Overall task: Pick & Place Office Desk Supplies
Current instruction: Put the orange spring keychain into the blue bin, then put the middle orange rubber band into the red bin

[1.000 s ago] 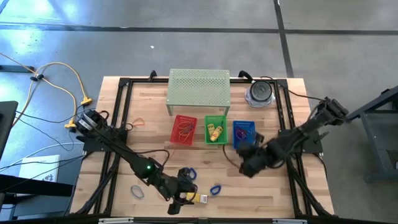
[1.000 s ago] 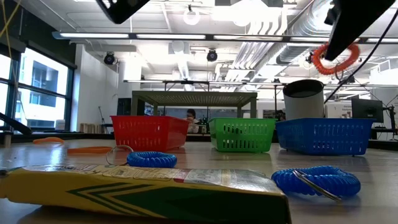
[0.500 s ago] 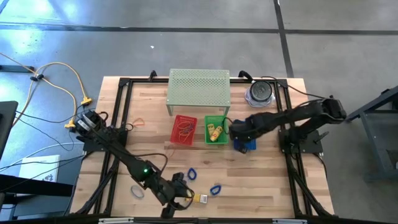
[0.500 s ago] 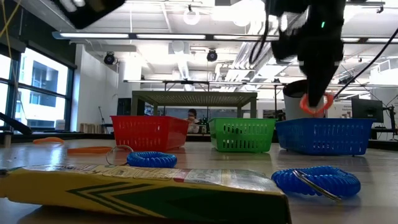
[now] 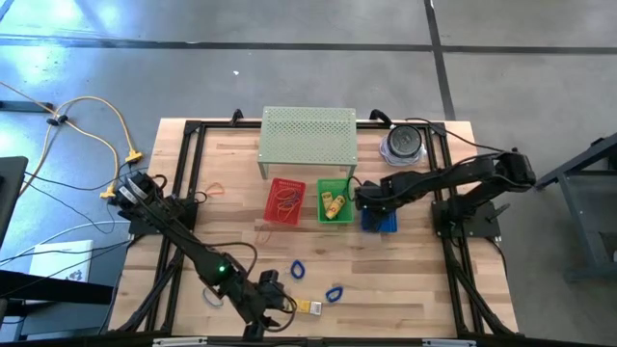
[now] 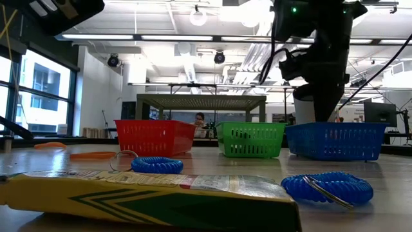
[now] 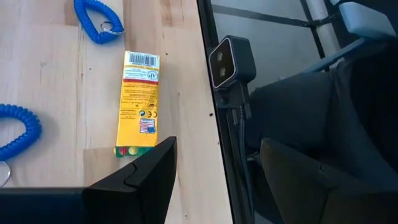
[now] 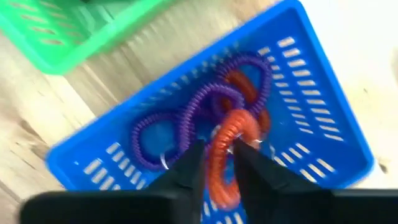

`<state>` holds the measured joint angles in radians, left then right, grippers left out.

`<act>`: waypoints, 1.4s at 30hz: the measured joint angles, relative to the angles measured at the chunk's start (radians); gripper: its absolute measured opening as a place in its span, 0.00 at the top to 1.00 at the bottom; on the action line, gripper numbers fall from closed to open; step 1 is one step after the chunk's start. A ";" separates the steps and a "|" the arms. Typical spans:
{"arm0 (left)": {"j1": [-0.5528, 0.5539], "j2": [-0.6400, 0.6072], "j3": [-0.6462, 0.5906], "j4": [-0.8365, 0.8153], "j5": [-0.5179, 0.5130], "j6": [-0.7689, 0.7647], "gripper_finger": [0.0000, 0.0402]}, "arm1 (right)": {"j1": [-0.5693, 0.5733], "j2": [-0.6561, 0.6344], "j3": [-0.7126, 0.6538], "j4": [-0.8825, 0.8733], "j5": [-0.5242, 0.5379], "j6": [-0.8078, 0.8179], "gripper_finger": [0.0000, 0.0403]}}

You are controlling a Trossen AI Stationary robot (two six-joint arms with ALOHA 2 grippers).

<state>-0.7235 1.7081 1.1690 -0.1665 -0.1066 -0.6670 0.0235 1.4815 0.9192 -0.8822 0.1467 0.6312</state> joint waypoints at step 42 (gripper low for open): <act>0.124 -0.076 -0.070 -0.671 -0.179 0.212 0.49 | 0.327 -0.252 0.064 0.312 -0.166 0.040 0.54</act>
<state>-0.5998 1.6318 1.0992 -0.8379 -0.2859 -0.4553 0.3507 1.2293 0.9829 -0.5702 -0.0189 0.6712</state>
